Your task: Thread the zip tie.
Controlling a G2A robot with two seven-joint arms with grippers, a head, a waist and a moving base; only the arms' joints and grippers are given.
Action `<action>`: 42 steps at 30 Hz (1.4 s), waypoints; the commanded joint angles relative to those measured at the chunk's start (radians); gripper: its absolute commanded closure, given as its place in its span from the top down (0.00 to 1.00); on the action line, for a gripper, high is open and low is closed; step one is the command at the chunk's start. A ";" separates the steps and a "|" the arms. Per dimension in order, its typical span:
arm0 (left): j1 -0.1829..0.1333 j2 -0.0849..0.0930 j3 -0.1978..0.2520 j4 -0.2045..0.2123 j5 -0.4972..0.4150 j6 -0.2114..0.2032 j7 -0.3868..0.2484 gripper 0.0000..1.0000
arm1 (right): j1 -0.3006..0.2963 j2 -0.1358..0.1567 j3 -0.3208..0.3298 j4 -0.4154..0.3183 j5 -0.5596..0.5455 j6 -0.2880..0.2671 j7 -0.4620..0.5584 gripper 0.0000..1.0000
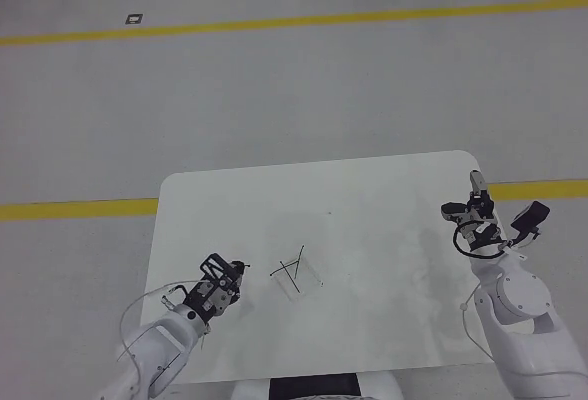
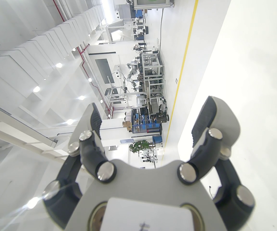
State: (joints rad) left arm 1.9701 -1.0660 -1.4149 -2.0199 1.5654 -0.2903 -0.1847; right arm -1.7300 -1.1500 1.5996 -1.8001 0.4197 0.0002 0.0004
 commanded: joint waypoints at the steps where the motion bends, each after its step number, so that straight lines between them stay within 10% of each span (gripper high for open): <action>1: 0.000 0.000 0.000 0.000 0.000 0.000 -0.001 0.00 | 0.001 0.000 -0.012 -0.004 -0.020 0.013 0.022 1.00; 14: 0.000 0.000 0.000 0.000 0.000 0.000 -0.001 0.00 | 0.106 0.007 -0.201 -0.022 -0.230 0.236 0.353 1.00; 28: 0.000 0.000 0.000 0.000 0.000 0.000 -0.001 0.00 | 0.113 0.007 -0.229 -0.028 -0.253 0.235 0.395 1.00; 42: 0.000 0.000 0.000 0.000 0.000 0.000 -0.001 0.00 | 0.263 0.008 -0.449 0.018 -0.415 0.316 0.736 1.00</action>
State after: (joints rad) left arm 1.9698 -1.0660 -1.4147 -2.0200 1.5651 -0.2903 -0.1862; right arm -1.4694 -1.1423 1.1540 -1.7824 0.0051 0.3177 0.7292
